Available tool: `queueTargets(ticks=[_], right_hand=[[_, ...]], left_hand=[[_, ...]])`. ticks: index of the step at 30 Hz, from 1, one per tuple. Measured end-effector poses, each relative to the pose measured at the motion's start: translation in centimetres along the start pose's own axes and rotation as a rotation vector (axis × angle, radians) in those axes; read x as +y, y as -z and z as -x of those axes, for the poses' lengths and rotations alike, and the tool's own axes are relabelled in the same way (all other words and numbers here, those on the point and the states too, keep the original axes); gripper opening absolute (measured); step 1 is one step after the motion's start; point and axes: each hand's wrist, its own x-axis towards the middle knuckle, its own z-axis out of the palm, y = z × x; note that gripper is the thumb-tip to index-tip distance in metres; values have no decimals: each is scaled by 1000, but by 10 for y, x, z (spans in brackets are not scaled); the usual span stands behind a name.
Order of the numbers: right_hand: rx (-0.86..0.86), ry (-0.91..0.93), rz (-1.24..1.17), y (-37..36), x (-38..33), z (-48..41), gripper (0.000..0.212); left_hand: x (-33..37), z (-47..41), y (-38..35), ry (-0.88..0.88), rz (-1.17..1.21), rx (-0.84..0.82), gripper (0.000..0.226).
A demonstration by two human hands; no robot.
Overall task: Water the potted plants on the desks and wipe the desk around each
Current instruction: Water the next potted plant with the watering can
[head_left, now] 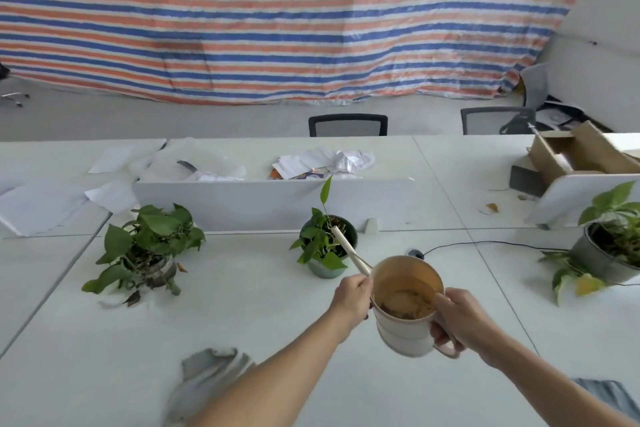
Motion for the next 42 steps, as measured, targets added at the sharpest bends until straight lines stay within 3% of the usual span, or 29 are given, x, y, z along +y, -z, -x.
queueTargets(ticks=[10,42], right_hand=[[29,-21,88,27,-23,-36,25],[68,-79,163,29,-52,-45,18]], left_hand=[[37,-30,-3,55,47,-55,27],[43,-61,5,83,24,-110,33]])
